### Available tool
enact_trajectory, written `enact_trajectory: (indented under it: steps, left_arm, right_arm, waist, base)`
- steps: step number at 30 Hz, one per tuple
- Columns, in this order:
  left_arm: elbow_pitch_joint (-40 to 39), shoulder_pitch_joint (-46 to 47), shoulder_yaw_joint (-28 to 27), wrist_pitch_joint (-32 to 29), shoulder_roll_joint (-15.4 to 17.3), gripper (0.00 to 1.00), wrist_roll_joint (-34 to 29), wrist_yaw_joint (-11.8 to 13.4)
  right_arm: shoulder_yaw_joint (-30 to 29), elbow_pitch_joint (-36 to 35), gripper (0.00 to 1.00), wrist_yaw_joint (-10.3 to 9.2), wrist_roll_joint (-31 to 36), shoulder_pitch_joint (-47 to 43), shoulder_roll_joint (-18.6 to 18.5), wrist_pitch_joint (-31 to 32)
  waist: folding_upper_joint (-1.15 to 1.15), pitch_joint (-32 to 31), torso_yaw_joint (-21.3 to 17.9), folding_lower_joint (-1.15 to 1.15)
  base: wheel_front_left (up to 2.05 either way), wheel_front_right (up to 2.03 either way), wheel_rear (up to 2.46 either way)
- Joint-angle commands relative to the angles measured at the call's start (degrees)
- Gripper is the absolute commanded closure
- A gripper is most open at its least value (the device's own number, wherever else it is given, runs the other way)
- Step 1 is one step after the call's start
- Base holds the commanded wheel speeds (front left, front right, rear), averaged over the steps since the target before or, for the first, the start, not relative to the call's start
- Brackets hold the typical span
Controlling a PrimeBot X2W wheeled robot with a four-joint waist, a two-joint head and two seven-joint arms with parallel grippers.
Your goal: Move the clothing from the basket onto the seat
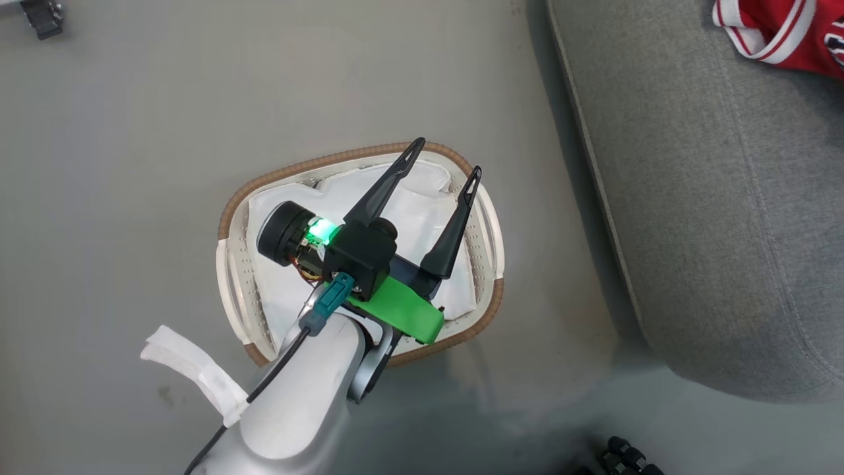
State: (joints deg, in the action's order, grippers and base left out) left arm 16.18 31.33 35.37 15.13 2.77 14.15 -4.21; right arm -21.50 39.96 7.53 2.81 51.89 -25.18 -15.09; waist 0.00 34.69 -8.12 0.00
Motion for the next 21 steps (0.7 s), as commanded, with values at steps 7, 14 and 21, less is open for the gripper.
enact_trajectory:
  steps: [7, 14, 21]
  left_arm:
    - [0.51, 0.32, -0.96, 0.02, 0.23, 0.0, 0.66, 0.41]
    - [1.16, -1.59, -2.55, 0.02, 0.24, 0.0, 0.83, 0.13]
    - [1.31, -5.22, -5.67, 0.02, 0.25, 0.0, 1.39, 0.33]
  right_arm:
    - [-2.76, 6.32, 0.0, -0.08, 2.1, -1.53, 1.27, -0.1]
    - [-2.1, 3.02, 0.0, -0.08, 0.54, -6.06, 3.12, -0.08]
    - [-0.7, -2.4, 0.0, -0.08, -1.29, -14.02, 4.6, -0.08]
  waist:
    - [0.0, 1.01, 1.71, 0.0]
    - [0.0, -3.18, 0.39, 0.0]
    - [0.0, -9.72, -0.58, 0.0]
  base:
    - [0.0, 0.0, 0.0]
    - [0.0, 0.0, 0.0]
    - [0.0, 0.0, 0.0]
